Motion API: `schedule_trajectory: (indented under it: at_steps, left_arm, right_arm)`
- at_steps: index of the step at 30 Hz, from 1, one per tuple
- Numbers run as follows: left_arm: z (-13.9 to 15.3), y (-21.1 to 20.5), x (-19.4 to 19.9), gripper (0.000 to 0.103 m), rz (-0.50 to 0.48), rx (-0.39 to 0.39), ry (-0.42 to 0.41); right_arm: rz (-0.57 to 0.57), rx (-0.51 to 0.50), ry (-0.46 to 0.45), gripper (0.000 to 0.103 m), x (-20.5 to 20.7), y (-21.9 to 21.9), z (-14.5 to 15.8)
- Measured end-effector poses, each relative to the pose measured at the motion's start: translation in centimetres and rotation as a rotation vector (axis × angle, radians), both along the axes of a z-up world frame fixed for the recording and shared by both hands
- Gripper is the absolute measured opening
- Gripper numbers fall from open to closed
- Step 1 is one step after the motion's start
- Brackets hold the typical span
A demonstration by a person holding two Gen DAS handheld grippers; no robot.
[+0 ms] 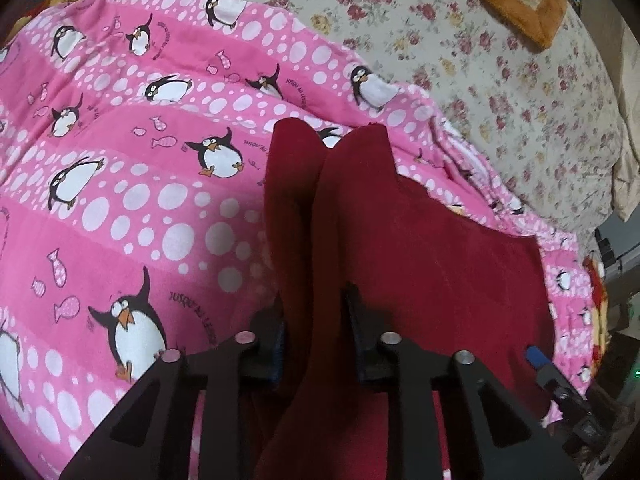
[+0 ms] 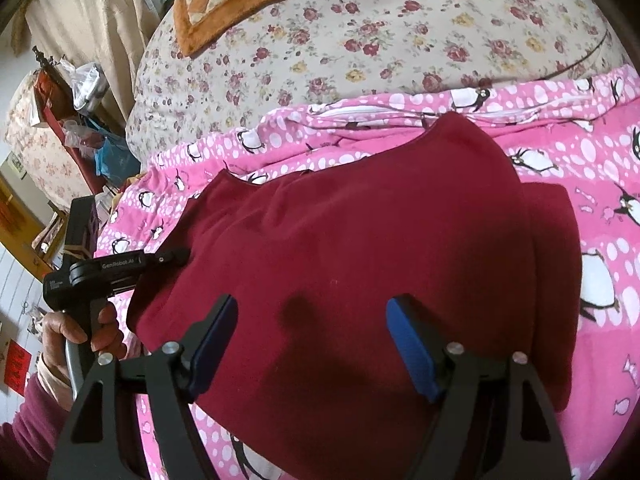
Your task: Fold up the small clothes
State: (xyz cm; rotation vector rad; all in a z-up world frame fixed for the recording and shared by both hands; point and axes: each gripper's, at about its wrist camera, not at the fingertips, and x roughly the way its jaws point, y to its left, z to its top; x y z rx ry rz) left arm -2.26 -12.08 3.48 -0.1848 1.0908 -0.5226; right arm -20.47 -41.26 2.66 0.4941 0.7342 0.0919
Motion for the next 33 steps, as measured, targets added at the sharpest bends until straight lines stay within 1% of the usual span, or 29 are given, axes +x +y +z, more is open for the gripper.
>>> schedule_trajectory:
  at_steps: [3,5,6,10,13,15,18,20,22,25,28,29,31,33]
  left_arm:
    - [1.4,0.1,-0.9,0.0,-0.024,-0.058,-0.007]
    - [2.6,0.1,-1.6,0.0,-0.054,-0.137,0.021]
    - [2.9,-0.1,-1.8,0.0,-0.06,-0.147,0.025]
    - [4.7,-1.9,-3.0,0.0,-0.093,-0.164,0.039]
    - [5.9,-4.3,-4.0,0.0,-0.121,-0.155,0.037]
    - [6.5,-5.6,-4.4,0.0,-0.141,-0.166,0.039]
    - [7.5,-8.3,-5.5,0.0,-0.19,-0.163,0.029]
    - [8.0,-10.7,-6.6,0.0,-0.244,-0.163,0.031]
    - [7.9,-12.5,-7.4,0.0,-0.284,-0.156,0.034]
    - [6.3,-14.9,-8.4,0.0,-0.321,-0.132,0.057]
    - [3.1,-16.2,-8.6,0.0,-0.326,-0.145,0.138]
    - [2.1,-16.6,-8.8,0.0,-0.334,-0.14,0.154]
    - [1.4,-16.9,-9.4,0.0,-0.327,-0.14,0.138]
    - [1.8,-16.9,-10.0,0.0,-0.328,-0.132,0.11]
  right_arm:
    - [-0.006,0.032,0.0,0.08,0.0,-0.5,0.0]
    - [-0.019,0.059,-0.007,0.08,-0.1,-1.0,0.2]
    - [-0.029,0.067,-0.012,0.08,-0.3,-1.4,0.4]
    - [-0.093,0.075,-0.033,0.08,-1.1,-3.0,1.2]
    - [-0.147,0.144,-0.052,0.08,-1.8,-5.1,1.5]
    - [-0.172,0.196,-0.061,0.08,-2.1,-6.2,1.5]
    - [-0.182,0.232,-0.057,0.08,-2.2,-6.9,1.4]
    - [-0.19,0.244,-0.055,0.08,-2.2,-7.1,1.3]
    - [-0.206,0.285,-0.056,0.08,-2.3,-7.7,1.1]
    - [-0.256,0.364,-0.055,0.08,-2.8,-9.2,0.5]
    - [-0.296,0.478,-0.06,0.08,-3.3,-10.5,-0.6]
    - [-0.299,0.5,-0.059,0.08,-3.2,-10.8,-0.9]
    - [-0.306,0.527,-0.054,0.08,-3.1,-11.0,-1.2]
    - [-0.306,0.523,-0.048,0.08,-2.9,-10.9,-1.3]
